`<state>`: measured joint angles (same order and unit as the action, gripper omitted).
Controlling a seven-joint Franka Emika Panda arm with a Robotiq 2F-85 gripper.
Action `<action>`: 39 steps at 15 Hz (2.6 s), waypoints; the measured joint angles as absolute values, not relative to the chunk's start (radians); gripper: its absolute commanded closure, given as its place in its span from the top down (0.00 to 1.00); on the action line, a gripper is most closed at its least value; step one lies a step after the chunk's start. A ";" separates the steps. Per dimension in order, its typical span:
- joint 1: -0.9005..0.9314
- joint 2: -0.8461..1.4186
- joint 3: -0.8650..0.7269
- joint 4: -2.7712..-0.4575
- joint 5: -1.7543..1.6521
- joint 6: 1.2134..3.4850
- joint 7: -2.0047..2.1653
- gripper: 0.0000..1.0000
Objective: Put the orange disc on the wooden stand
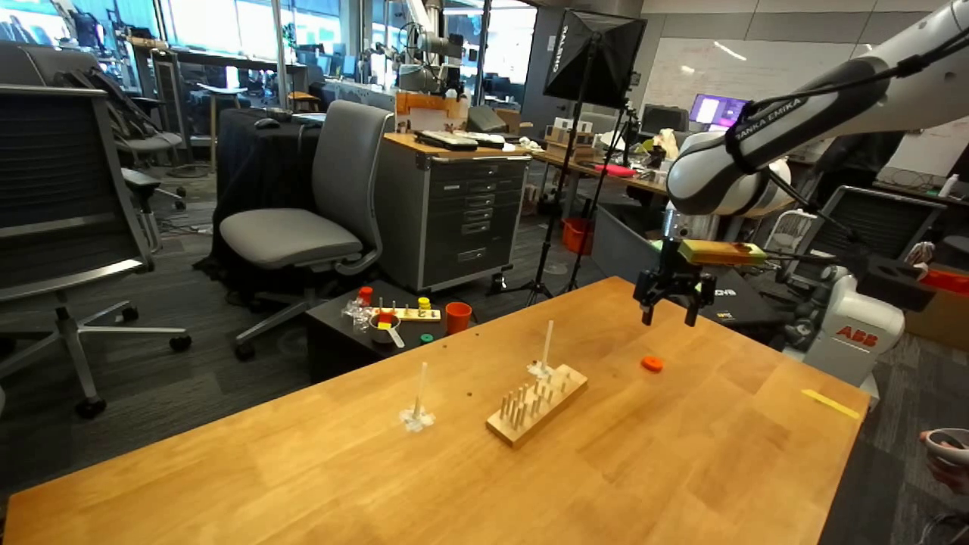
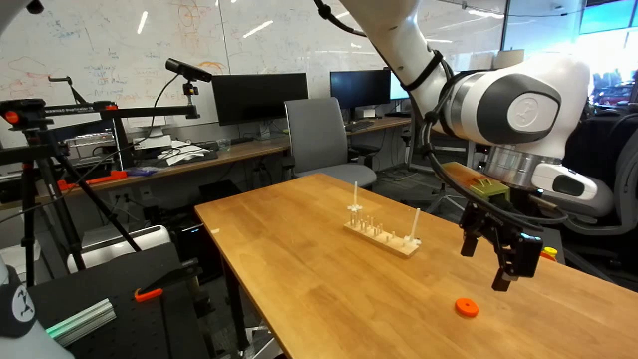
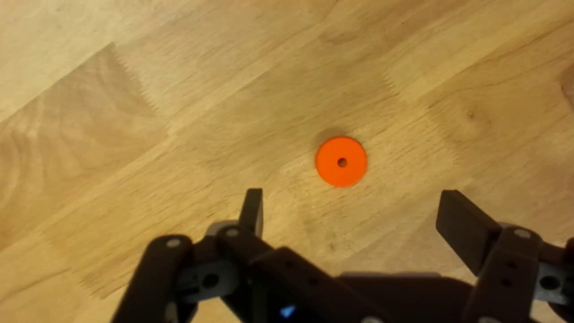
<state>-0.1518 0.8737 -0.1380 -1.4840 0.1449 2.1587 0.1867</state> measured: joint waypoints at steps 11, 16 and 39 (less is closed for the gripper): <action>-0.170 0.995 -0.127 -1.391 0.153 2.074 0.222 1.00; -0.170 1.036 -0.109 -1.347 0.172 2.074 0.223 1.00; -0.194 1.129 -0.097 -1.225 0.198 2.048 0.261 0.42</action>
<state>-0.1943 1.1294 -0.0969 -1.2245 0.1981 2.0479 0.2605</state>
